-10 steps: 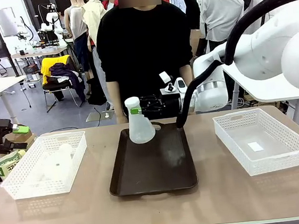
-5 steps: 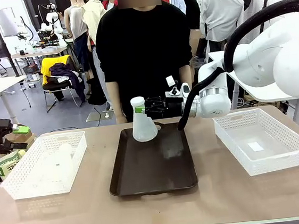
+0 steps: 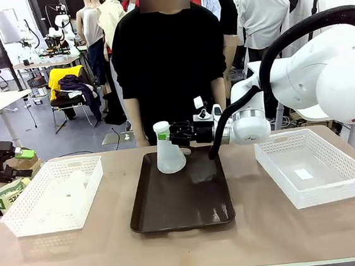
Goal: Prepare the laboratory tools.
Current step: Place the picked Big flask upright in the Handle tray as instructed by the person.
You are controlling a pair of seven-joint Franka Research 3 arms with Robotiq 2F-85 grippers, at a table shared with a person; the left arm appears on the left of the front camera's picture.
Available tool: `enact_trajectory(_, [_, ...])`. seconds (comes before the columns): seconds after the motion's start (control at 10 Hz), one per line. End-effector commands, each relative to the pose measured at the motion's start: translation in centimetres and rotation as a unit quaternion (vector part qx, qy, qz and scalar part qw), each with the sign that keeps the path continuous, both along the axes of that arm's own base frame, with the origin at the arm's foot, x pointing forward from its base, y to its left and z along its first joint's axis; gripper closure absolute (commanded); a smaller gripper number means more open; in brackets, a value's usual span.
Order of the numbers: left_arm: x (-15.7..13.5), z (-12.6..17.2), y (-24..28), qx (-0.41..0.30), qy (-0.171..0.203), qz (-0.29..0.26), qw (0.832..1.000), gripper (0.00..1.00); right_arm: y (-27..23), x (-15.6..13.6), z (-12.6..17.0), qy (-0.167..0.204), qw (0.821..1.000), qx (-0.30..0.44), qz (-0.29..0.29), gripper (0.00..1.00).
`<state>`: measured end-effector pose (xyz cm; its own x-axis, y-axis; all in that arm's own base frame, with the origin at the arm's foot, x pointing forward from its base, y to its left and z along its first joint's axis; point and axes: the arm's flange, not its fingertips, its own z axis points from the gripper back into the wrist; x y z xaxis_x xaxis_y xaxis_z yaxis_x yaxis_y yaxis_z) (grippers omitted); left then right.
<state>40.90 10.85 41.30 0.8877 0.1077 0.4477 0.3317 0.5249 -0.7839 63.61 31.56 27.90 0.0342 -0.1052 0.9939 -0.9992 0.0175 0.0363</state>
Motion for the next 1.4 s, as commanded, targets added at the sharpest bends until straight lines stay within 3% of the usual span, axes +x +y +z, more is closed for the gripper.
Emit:
enact_trajectory(0.0, [0.0, 0.1, 0.1, -0.007, -0.007, -0.001, 1.000, 0.00, 0.5, 1.0, 0.4, 0.014, 1.000, -0.002, -0.008, 0.85])
enact_trajectory(0.4, [0.0, 0.1, 0.1, -0.007, -0.007, -0.001, 1.000, 0.00, 0.3, 0.8, 0.3, 0.020, 1.000, -0.006, -0.006, 0.11])
enact_trajectory(0.5, [0.0, 0.1, 0.1, -0.007, -0.007, -0.001, 1.000, 0.00, 0.3, 0.7, 0.3, 0.020, 1.000, -0.007, -0.006, 0.00])
enact_trajectory(1.1, [0.0, 0.1, 0.1, -0.007, -0.007, -0.001, 1.000, 0.00, -0.4, -0.2, 0.7, 0.053, 0.998, -0.041, -0.002, 0.00])
enact_trajectory(1.3, [0.0, 0.1, 0.1, -0.007, -0.007, -0.001, 1.000, 0.00, -1.0, -0.7, 0.4, 0.073, 0.996, -0.032, -0.027, 0.00])
